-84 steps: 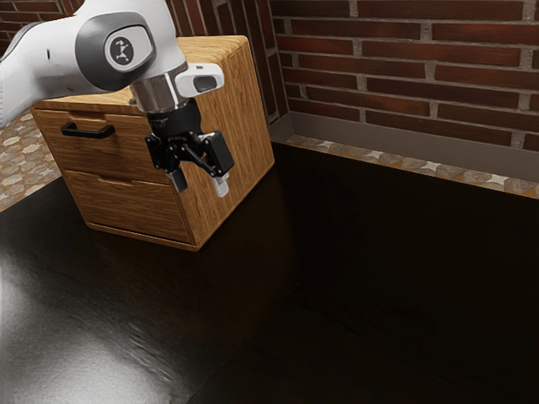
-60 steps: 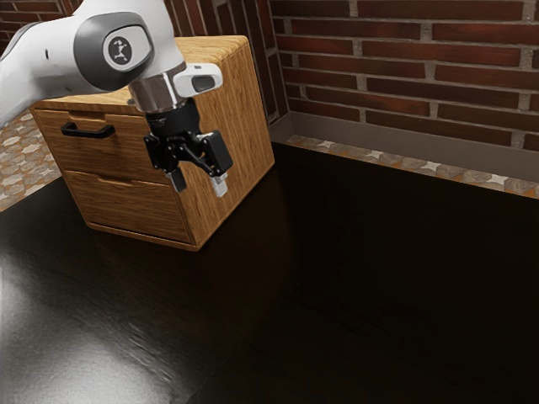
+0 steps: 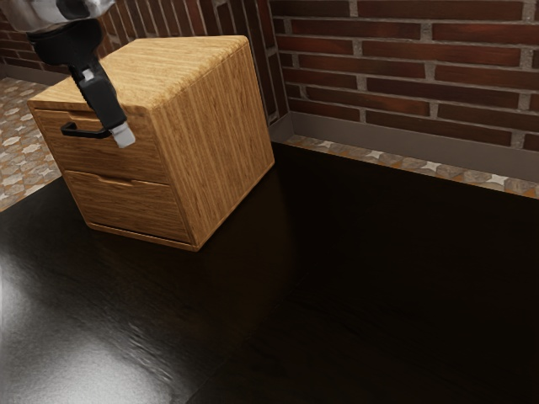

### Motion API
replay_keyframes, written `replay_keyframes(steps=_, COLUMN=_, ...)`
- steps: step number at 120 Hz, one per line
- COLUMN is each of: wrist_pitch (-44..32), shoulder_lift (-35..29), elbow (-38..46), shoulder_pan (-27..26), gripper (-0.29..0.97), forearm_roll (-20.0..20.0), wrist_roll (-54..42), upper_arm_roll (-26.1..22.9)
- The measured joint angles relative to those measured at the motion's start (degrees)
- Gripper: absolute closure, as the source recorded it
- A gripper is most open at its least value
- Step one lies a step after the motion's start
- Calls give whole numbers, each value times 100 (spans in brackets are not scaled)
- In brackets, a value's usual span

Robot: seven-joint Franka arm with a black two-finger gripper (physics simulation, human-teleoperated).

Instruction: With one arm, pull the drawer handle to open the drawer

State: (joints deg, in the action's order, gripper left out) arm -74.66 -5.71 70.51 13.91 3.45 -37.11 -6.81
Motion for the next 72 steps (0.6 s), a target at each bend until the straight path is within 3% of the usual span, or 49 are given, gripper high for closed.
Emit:
replay_keyframes(steps=33, wrist_pitch=-637, shoulder_lift=-793, elbow=1782, shoulder_pan=-87, gripper=0, forearm_roll=58, wrist_roll=-2628, upper_arm_roll=884)
replay_keyframes(steps=72, wrist_pitch=-1394, shoulder_lift=-573, elbow=1932, shoulder_pan=-16, gripper=0, forearm_roll=-355, wrist_roll=-4948, upper_arm_roll=1627)
